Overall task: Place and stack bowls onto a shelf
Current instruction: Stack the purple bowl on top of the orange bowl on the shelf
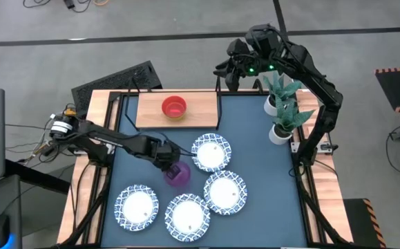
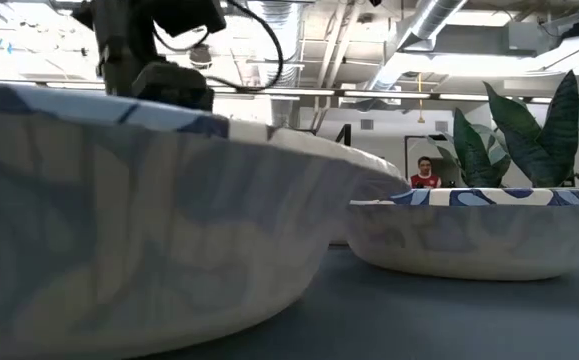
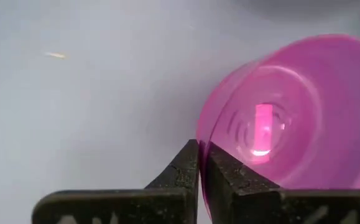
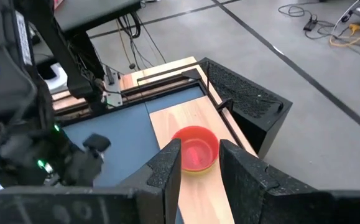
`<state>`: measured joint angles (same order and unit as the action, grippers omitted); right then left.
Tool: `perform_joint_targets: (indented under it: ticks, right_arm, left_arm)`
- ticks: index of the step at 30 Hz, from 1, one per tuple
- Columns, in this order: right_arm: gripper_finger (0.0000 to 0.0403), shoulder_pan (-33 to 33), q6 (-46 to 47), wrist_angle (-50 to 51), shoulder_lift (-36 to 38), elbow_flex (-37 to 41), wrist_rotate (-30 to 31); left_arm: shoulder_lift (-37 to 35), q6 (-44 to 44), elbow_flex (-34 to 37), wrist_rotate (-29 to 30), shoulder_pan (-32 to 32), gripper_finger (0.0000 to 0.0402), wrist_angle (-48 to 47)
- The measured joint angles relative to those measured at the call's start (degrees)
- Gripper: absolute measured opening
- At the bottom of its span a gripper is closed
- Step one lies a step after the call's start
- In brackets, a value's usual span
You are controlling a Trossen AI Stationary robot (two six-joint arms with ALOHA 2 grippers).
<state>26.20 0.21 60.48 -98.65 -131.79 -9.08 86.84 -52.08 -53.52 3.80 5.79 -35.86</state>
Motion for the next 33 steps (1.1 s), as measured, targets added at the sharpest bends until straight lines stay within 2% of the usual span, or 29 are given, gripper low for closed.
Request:
perform_joint_targets:
  ticks: [5, 10, 16, 19, 22, 25, 29, 33]
  right_arm:
    - [0.0134, 0.04, -0.92, -0.1, 0.0, 0.0, 0.02]
    - [0.0134, 0.2, -0.92, -0.1, 0.0, 0.0, 0.04]
    - [0.0134, -1.42, -0.1, -3.14, 0.07, 4.0, 1.38]
    - [0.0134, -3.4, 1.72, -7.51, -0.15, 8.09, 6.56]
    - [0.0134, -5.65, 1.0, -15.21, -0.08, 12.14, 10.73]
    - [0.0134, -7.83, -0.74, -23.46, -0.07, 15.71, 14.68]
    - [0.0134, -10.69, -3.53, -35.84, -0.06, 20.05, 19.82]
    - [0.0134, -12.35, -4.93, -43.77, -0.07, 22.28, 21.12]
  left_arm:
    - [-4.67, -2.2, -3.57, 8.86, -2.23, 0.0, -10.21]
    - [-11.45, -4.28, -5.08, 17.12, -3.82, 0.0, -13.89]
    - [-21.01, -5.61, -5.12, 37.05, -6.19, 0.0, -13.54]
    - [-25.42, -4.01, -5.14, 47.44, -7.65, 0.0, -11.97]
    - [-28.53, 1.42, -5.14, 55.15, -9.42, 0.0, -8.79]
    - [-30.5, 10.26, -5.16, 60.05, -11.37, 0.0, -1.72]
    - [-31.51, 25.91, -5.16, 60.63, -14.09, 0.0, 10.92]
    - [-31.46, 38.64, -5.16, 59.55, -15.82, 0.0, 22.4]
